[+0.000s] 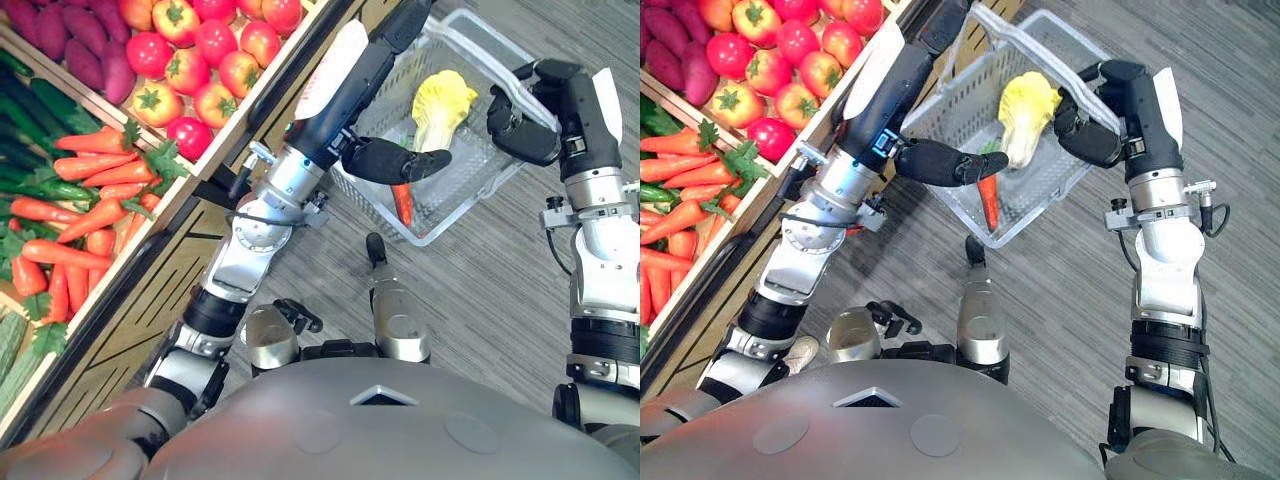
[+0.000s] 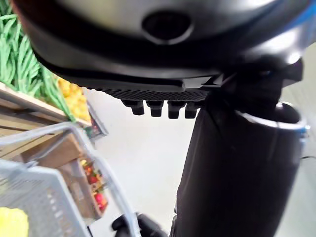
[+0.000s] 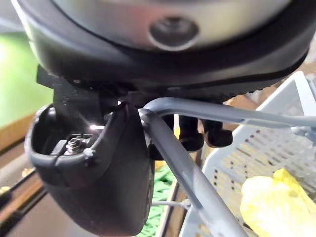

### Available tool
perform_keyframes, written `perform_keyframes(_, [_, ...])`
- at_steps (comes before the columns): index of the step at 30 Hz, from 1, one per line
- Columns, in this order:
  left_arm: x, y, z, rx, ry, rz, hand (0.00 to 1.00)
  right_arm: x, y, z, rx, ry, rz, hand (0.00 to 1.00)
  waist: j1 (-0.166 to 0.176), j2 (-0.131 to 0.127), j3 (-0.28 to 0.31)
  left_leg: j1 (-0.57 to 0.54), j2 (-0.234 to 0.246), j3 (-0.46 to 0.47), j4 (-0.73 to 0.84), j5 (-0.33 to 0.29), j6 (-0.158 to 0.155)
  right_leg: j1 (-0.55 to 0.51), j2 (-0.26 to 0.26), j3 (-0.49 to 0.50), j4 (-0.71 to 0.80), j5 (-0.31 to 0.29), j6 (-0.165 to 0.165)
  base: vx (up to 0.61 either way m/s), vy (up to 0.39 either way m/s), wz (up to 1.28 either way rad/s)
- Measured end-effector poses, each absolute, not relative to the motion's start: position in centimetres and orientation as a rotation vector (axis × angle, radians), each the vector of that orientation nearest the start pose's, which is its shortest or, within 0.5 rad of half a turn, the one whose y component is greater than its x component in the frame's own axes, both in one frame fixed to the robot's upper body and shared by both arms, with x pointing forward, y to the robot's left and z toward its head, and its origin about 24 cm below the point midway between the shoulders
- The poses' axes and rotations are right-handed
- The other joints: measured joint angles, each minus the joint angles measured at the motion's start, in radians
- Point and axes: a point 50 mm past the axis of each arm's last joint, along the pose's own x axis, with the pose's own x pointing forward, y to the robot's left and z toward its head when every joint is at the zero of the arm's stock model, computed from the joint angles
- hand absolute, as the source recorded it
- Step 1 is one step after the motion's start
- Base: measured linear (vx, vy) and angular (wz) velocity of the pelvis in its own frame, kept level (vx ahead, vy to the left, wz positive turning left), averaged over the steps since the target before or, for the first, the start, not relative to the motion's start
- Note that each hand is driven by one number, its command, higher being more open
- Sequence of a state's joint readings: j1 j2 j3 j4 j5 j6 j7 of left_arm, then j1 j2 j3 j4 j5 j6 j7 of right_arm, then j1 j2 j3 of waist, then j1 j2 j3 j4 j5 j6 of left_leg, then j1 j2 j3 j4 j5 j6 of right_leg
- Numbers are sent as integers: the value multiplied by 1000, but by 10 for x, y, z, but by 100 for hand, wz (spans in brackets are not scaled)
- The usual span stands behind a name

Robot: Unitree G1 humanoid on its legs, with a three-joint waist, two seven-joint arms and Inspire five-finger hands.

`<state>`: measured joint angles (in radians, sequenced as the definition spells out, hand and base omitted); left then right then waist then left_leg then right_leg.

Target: Pick vegetable in the basket

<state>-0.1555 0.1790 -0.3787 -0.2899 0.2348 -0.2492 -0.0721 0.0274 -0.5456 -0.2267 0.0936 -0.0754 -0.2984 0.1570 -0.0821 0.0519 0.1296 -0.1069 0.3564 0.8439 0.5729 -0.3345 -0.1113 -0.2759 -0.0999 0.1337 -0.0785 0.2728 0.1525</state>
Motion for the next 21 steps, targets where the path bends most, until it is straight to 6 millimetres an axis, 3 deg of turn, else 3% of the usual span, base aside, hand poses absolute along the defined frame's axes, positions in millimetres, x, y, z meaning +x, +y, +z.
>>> perform_keyframes(2, [226, 69, 152, 302, -706, -510, 100, 239, -289, 90, -670, -142, -21, 0, -1, 0, -2, -13, -1, -16, 6, 0, 4, 0, -6, -14, 0, -4, -6, -25, -5, 38])
perform_keyframes(3, [205, 86, 153, 214, -695, -545, 100, 235, -302, 77, -712, -75, -88, 0, 9, 3, -6, -35, -2, -70, 16, 4, 13, 17, -15, -57, 0, -14, -20, -29, -16, 54])
perform_keyframes(5, [202, 86, 158, 209, -720, -548, 100, 235, -302, 78, -711, -79, -100, 0, 10, 4, -7, -43, -4, -77, 17, 6, 16, 15, -17, -63, 0, -16, -22, 16, -27, 43])
perform_keyframes(6, [198, 102, 151, 217, -675, -476, 100, 227, -311, 64, -675, -28, -162, 0, 17, 13, -25, -55, -23, -148, -4, 17, 26, 36, -24, -103, 0, -16, -22, 52, -81, 111])
perform_keyframes(7, [189, 157, 139, 186, -572, -144, 100, 190, -329, 16, -601, 178, -329, 0, 62, -11, -36, -48, -60, -231, -56, 48, 26, 87, -47, -179, -1, -40, -46, 45, -84, 108])
perform_keyframes(10, [184, 150, 139, 175, -573, -186, 100, 190, -330, 17, -601, 177, -332, 0, 53, -13, -37, -51, -63, -231, -57, 48, 26, 84, -50, -179, -1, -41, -48, -1, -19, 26])
perform_keyframes(13, [184, 159, 130, 181, -545, -127, 100, 179, -336, 7, -568, 214, -381, 0, 53, -22, -50, -59, -93, -262, -111, 80, 27, 93, -69, -217, 0, -40, -44, 14, -30, 41])
perform_keyframes(14, [187, 175, 114, 233, -486, 24, 100, 153, -347, -17, -491, 306, -516, 0, 51, -45, -76, -60, -139, -320, -192, 128, 27, 111, -94, -295, 0, -47, -40, 97, -96, 188])
perform_keyframes(15, [187, 205, 89, 279, -354, 289, 100, 108, -357, -45, -395, 452, -717, 0, 47, -50, -123, -83, -181, -426, -266, 174, 23, 143, -116, -409, 0, -73, -35, 117, -112, 225])
perform_keyframes(17, [179, 252, 57, 329, -154, 624, 100, 64, -351, -76, -269, 624, -927, 0, 61, -54, -157, -84, -192, -514, -330, 235, 23, 178, -119, -512, 0, -91, -28, 95, -82, 168])
perform_keyframes(18, [154, 288, 38, 347, -3, 898, 100, 47, -336, -93, -191, 719, -999, 0, 95, -59, -157, -50, -187, -520, -374, 264, 16, 203, -108, -540, 0, -91, -28, 87, -56, 84])
perform_keyframes(19, [126, 308, 25, 374, 106, 1082, 100, 39, -319, -105, -146, 779, -990, 0, 116, -68, -155, -14, -186, -530, -409, 279, 11, 236, -103, -565, 0, -91, -28, 73, -29, 42])
perform_keyframes(21, [94, 314, 16, 435, 197, 1165, 100, 35, -300, -114, -95, 814, -982, 0, 143, -82, -161, 18, -194, -544, -441, 280, 9, 270, -105, -595, 0, -93, -28, 7, 31, 37])
